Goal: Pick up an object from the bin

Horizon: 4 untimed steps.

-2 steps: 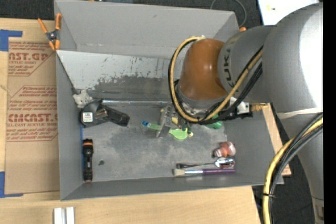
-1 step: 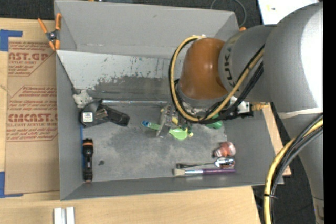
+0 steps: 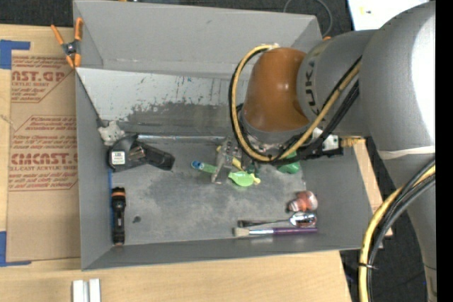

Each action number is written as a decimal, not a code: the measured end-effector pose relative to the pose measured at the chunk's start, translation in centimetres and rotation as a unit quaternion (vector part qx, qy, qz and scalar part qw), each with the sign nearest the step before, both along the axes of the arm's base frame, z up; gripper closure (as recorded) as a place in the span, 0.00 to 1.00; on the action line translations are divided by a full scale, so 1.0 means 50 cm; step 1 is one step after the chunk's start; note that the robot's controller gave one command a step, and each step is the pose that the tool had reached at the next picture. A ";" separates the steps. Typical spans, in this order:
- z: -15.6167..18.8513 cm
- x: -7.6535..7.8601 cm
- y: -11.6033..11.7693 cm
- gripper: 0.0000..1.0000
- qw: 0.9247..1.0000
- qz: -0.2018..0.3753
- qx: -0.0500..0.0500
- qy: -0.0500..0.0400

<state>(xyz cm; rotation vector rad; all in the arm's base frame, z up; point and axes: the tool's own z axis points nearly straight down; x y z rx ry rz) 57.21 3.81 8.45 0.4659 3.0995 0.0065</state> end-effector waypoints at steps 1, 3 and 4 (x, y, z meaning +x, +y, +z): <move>0.011 0.000 0.001 1.00 1.000 0.000 0.000 0.000; 0.100 0.000 0.004 1.00 1.000 0.001 0.001 -0.001; 0.140 -0.002 0.005 1.00 1.000 0.001 0.001 0.001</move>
Offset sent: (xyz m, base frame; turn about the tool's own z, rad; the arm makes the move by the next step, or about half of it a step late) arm 0.0001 0.0006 0.0088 -0.0004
